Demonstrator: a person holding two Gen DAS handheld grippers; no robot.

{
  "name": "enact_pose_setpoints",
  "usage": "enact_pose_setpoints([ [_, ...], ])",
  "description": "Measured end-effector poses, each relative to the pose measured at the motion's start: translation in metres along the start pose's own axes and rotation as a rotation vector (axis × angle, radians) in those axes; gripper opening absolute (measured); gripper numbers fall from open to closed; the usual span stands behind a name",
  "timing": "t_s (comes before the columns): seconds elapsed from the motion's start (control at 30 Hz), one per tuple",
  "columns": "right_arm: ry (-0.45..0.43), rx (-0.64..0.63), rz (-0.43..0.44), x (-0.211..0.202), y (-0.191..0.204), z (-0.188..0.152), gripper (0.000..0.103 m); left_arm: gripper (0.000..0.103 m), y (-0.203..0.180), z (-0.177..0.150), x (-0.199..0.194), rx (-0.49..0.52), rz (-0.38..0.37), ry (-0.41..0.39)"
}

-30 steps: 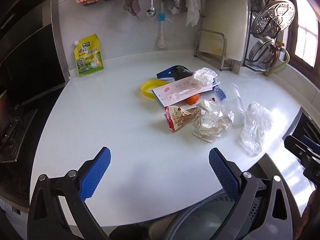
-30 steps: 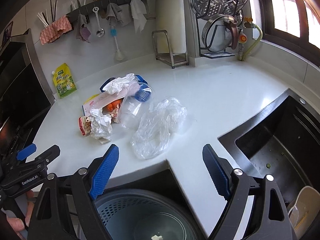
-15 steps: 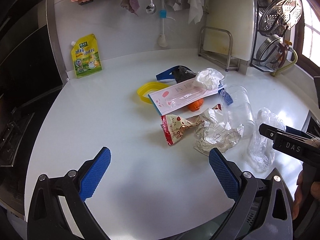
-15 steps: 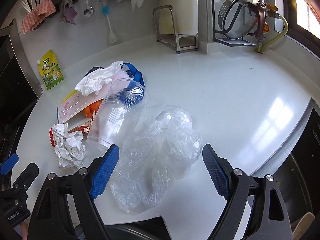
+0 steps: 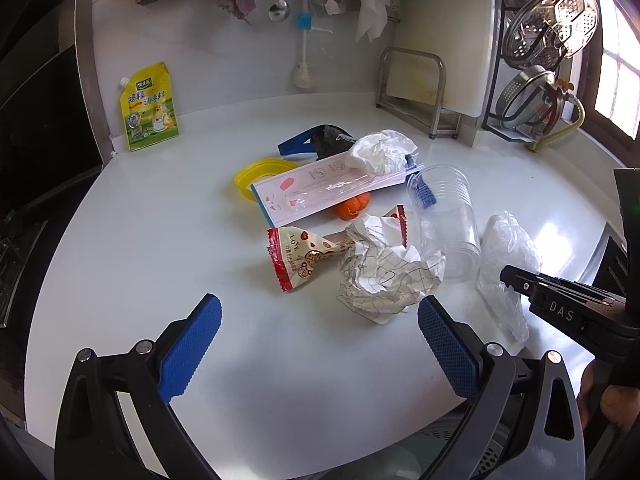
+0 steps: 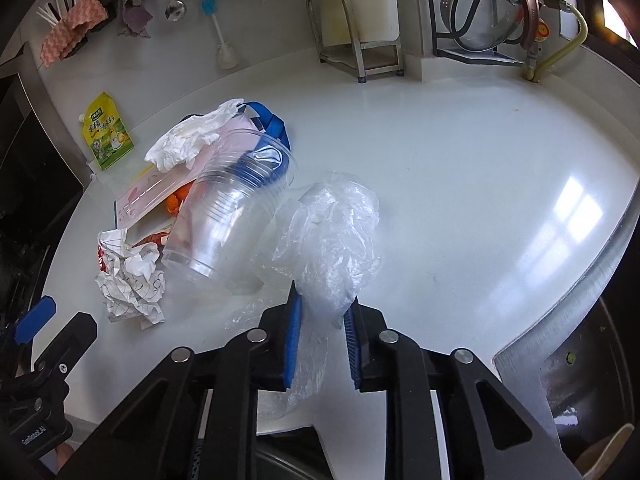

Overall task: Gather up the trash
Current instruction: 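Grasp the clear plastic bag with the right tool while the left tool approaches the crumpled paper, then grasp the crumpled paper with the left tool while the right tool carries the bag to the basket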

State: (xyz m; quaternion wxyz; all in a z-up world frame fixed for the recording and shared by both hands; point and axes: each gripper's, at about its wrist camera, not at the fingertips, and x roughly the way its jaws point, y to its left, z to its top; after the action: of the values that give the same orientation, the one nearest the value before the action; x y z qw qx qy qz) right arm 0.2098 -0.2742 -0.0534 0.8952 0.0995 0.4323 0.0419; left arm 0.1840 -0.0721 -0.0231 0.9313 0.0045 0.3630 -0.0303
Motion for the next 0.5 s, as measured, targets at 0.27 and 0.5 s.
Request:
enact_pose_setpoints([
  [0.27, -0.031, 0.083, 0.037, -0.014, -0.022, 0.002, 0.015, 0.097, -0.024, 0.000, 0.013, 0.044, 0.031, -0.014],
  [0.5, -0.034, 0.132, 0.086, -0.019, -0.031, 0.003, 0.015, 0.097, -0.034, 0.008, 0.041, 0.060, 0.113, 0.008],
])
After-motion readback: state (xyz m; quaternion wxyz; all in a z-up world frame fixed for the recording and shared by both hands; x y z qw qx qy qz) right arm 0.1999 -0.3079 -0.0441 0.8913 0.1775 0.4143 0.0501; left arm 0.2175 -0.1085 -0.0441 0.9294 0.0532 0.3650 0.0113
